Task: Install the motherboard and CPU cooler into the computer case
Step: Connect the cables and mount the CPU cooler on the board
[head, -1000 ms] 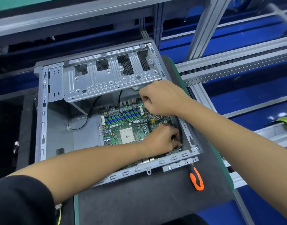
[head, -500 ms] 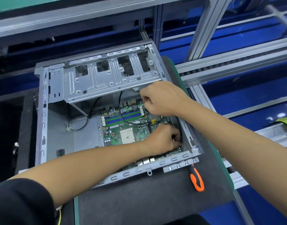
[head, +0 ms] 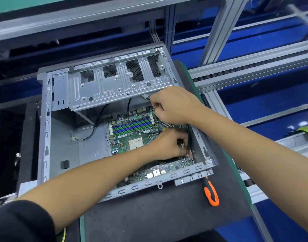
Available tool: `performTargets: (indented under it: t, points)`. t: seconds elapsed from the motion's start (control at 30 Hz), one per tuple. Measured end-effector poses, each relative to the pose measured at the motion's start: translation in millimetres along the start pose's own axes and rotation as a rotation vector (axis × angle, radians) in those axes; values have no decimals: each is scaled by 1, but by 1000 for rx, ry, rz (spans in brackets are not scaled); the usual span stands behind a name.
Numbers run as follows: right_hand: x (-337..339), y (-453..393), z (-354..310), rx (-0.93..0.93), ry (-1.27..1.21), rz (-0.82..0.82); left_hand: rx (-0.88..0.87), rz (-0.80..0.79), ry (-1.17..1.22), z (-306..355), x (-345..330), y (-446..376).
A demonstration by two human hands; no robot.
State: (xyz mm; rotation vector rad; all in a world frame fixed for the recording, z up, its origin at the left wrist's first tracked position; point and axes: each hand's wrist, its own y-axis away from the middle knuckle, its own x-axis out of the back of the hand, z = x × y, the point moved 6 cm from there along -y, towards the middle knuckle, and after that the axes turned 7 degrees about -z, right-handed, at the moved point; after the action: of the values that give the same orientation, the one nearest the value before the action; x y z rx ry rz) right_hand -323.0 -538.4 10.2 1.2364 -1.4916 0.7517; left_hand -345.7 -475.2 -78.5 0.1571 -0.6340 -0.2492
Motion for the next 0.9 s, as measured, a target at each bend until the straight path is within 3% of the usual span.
performTargets:
  t: [0.67, 0.9]
  points:
    - [0, -1, 1, 3, -4, -7, -147, 37, -114, 10, -29, 4]
    - [0, -1, 1, 4, -10, -11, -62, 68, -119, 7, -29, 1]
